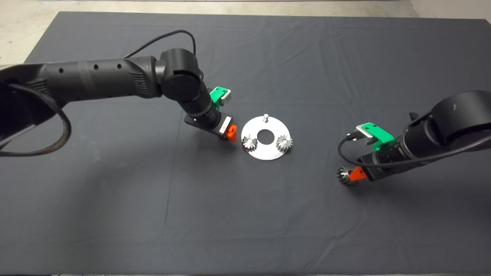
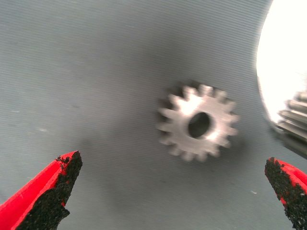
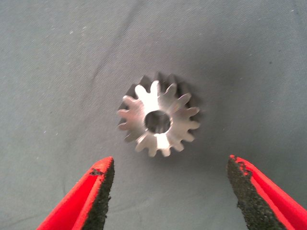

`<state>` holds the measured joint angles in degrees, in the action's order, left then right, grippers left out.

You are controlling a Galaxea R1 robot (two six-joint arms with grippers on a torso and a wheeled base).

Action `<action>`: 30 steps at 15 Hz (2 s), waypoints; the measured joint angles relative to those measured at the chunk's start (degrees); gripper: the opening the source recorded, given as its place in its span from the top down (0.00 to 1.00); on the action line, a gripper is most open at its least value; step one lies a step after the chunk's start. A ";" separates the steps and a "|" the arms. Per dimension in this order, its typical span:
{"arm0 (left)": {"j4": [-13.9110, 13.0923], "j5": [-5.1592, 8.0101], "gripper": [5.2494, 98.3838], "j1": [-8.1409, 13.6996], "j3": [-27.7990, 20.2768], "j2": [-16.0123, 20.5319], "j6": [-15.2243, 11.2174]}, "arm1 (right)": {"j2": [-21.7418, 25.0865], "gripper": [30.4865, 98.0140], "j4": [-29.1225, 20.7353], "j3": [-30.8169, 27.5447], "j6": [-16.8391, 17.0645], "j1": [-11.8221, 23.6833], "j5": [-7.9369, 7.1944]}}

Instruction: Remove an incorrectly installed larger gear and replace it with the correct smaller gear

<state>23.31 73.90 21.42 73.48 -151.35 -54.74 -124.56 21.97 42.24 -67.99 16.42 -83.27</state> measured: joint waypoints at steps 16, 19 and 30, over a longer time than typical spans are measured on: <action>0.06 -0.37 0.01 0.00 3.03 -2.95 0.03 | 4.11 0.37 -20.52 -13.12 -8.22 33.05 -4.33; 0.09 -0.37 0.01 0.00 3.33 -3.10 0.03 | 5.18 0.37 -21.64 -15.00 -8.63 33.44 -4.33; 0.11 -0.41 0.14 -0.17 5.67 -3.12 1.07 | 6.35 0.37 -21.89 -15.65 -9.00 33.93 -4.43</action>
<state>23.42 73.48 21.25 79.15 -154.47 -53.66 -118.21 0.07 26.59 -76.98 50.35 -87.71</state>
